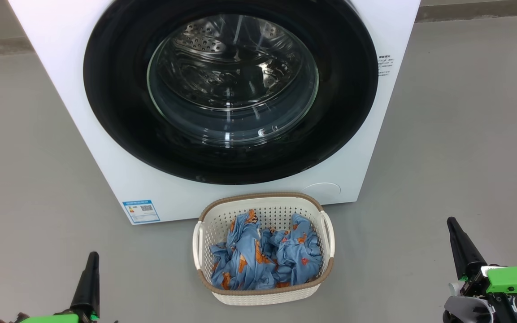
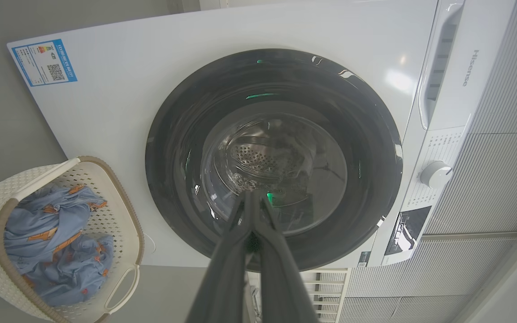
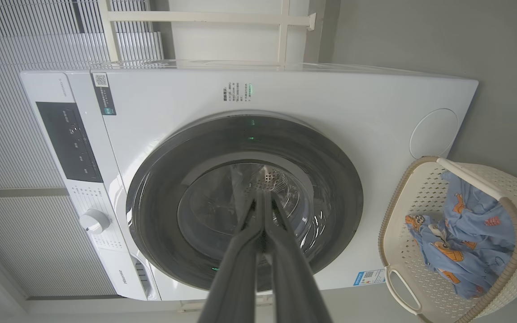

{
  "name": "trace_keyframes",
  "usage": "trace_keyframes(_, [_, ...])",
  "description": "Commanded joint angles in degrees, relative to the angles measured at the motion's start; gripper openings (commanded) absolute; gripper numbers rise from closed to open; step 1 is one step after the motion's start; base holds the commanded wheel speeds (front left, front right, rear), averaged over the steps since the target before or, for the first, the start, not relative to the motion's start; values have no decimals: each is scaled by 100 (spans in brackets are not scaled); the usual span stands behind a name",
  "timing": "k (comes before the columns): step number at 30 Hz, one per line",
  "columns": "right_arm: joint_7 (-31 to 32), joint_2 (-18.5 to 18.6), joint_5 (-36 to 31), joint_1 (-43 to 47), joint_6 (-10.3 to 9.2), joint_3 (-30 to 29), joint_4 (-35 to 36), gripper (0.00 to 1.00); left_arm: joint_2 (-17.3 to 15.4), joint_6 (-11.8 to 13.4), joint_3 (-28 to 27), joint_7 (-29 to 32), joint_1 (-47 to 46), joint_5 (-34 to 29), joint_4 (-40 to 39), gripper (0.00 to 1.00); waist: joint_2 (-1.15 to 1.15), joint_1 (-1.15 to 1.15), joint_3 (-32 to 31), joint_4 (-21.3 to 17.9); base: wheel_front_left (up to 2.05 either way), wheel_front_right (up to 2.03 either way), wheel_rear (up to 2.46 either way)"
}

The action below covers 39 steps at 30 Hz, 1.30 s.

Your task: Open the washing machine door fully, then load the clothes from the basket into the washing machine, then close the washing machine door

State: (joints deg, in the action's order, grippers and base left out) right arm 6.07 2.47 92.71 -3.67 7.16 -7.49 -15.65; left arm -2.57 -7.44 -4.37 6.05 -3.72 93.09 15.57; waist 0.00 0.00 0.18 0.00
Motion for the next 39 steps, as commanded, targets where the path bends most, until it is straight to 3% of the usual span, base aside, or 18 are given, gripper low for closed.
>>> trace_keyframes(1, [34, 52, -47, -250, 33, 106, 163, 0, -53, -4, -190, 24, -245, -72, -155, 0, 0, 0, 0, 0, 0, 0, 0])
trace_keyframes(39, [40, 47, -53, -251, 33, 99, 163, 0, -43, -4, -204, 35, -246, -84, -154, 0, 0, 0, 0, 0, 0, 0, 0])
